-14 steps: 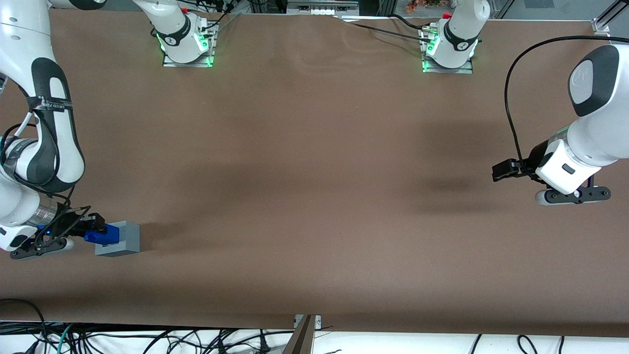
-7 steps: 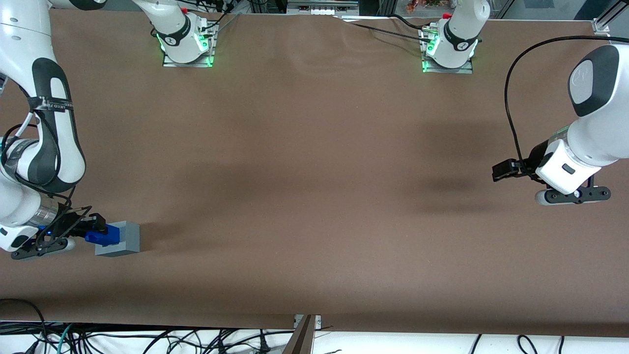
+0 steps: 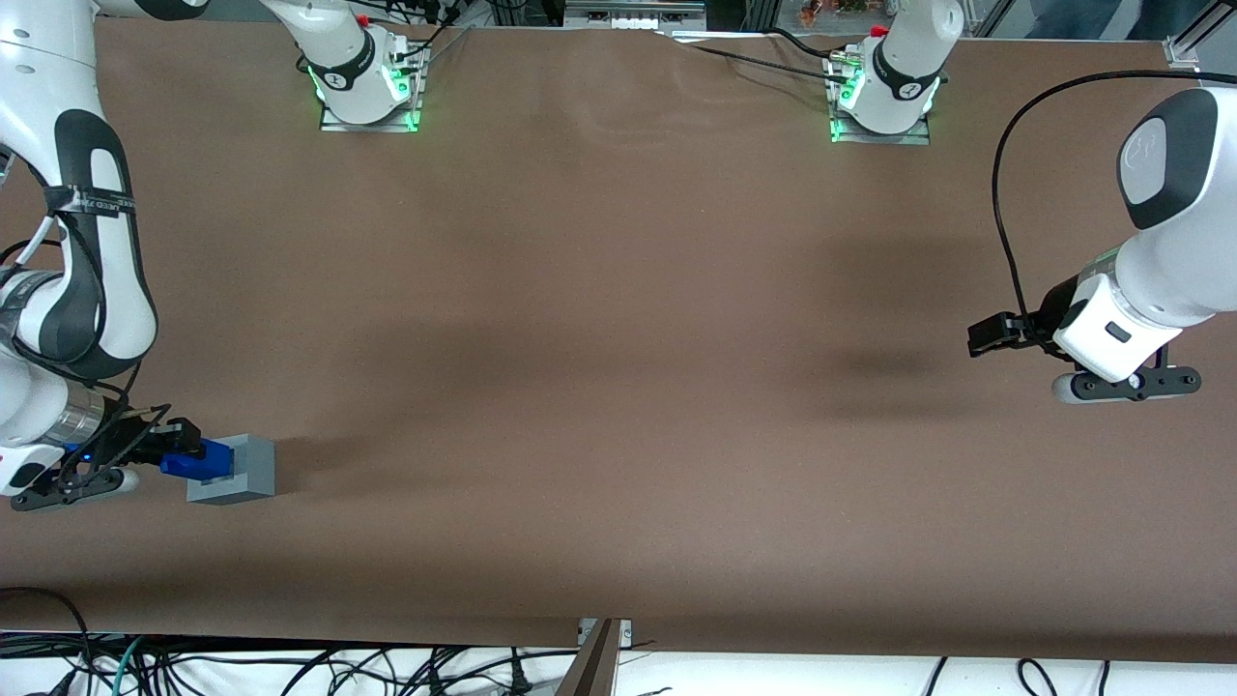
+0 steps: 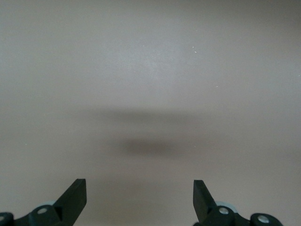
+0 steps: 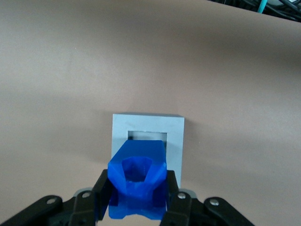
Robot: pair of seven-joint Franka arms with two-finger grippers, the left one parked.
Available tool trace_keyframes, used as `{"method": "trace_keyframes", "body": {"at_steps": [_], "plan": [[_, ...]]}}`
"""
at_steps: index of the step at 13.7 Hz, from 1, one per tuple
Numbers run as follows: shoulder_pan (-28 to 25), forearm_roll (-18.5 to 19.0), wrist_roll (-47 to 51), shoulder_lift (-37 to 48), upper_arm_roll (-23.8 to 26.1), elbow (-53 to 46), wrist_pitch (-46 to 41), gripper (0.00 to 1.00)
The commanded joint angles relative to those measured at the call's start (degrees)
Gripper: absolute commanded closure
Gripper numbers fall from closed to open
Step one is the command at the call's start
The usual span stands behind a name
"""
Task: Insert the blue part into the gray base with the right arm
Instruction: 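Lower the blue block into the gray base opening, pressing down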
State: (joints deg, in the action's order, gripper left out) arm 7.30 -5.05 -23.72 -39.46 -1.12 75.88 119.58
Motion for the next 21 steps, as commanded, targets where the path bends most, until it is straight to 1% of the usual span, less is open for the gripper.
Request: {"method": "trace_keyframes", "body": {"at_steps": [1,14,21], "plan": [[0.3,0.5,-0.8,-0.3,0.2,-2.5,-2.6,0.68],[1.3,0.6,-2.2,-3.4,0.1,-2.4,-1.7,0.68],[1.2,0.2,-1.8,-4.3,0.2,-2.4,0.7,0.68]]}}
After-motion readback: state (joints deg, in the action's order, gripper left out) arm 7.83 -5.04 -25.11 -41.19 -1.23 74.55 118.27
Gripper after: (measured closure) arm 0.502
